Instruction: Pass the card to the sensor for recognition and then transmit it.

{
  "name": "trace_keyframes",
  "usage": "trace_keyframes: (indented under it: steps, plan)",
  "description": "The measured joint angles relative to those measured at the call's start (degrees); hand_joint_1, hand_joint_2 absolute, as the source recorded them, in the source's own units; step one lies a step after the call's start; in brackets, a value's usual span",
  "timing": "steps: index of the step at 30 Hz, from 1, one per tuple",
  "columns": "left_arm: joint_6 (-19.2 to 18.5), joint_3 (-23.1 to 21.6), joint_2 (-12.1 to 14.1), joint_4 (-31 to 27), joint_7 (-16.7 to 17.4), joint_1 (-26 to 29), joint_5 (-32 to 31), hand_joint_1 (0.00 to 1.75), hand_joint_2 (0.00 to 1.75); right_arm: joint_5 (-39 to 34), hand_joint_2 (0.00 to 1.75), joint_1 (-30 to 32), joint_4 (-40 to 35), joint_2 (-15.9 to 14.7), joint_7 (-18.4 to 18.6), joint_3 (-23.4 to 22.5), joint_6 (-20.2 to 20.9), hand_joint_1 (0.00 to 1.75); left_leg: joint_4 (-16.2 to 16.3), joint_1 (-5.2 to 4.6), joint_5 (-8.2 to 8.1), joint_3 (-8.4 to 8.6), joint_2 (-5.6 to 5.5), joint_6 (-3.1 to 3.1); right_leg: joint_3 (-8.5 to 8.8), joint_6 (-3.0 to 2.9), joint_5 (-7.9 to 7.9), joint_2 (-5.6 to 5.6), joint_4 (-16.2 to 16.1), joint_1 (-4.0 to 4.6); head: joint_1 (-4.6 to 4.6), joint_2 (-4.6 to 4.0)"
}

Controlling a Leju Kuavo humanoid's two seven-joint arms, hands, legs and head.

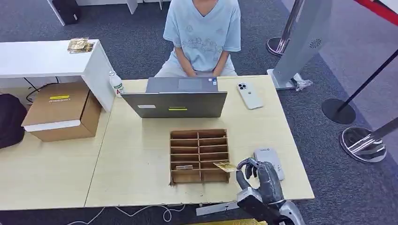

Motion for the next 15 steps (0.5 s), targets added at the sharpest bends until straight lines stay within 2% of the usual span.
trace_keyframes:
  steps: [5,8,10,15]
  plan:
    - [0.0,-1.3,0.1,0.0,0.0,0.1,1.3,0.00,1.75,-6.8,1.75,0.5,-2.8,-0.8,-5.4,-1.6,1.8,1.75,0.0,0.01,0.00,0.00,0.00,0.00,0.00,0.00,0.00,0.00,0.0,0.01,-0.02,0.00]
    - [0.0,-2.0,0.2,0.0,0.0,0.1,1.9,0.00,1.75,-7.6,1.75,-0.5,-4.1,-0.8,-6.2,-2.3,2.2,1.75,0.0,0.02,0.00,0.01,0.01,0.00,0.00,-0.01,0.00,0.01,0.0,0.02,-0.02,0.00]
    - [-0.1,-2.7,0.2,0.0,0.0,0.1,2.5,0.00,1.75,-6.3,1.75,-1.8,-4.4,-0.8,-6.4,-2.4,1.7,1.75,0.0,0.02,0.01,0.01,0.03,0.00,0.01,-0.01,0.01,0.03,0.0,0.02,-0.02,0.00]
    - [1.5,-4.5,-0.4,0.0,1.3,0.0,3.5,0.00,1.75,2.8,1.75,-7.8,-4.5,-0.8,-4.6,-2.4,-4.9,1.75,0.0,0.00,0.09,0.01,0.05,0.03,0.02,-0.01,0.10,0.04,0.0,0.00,-0.02,0.00]
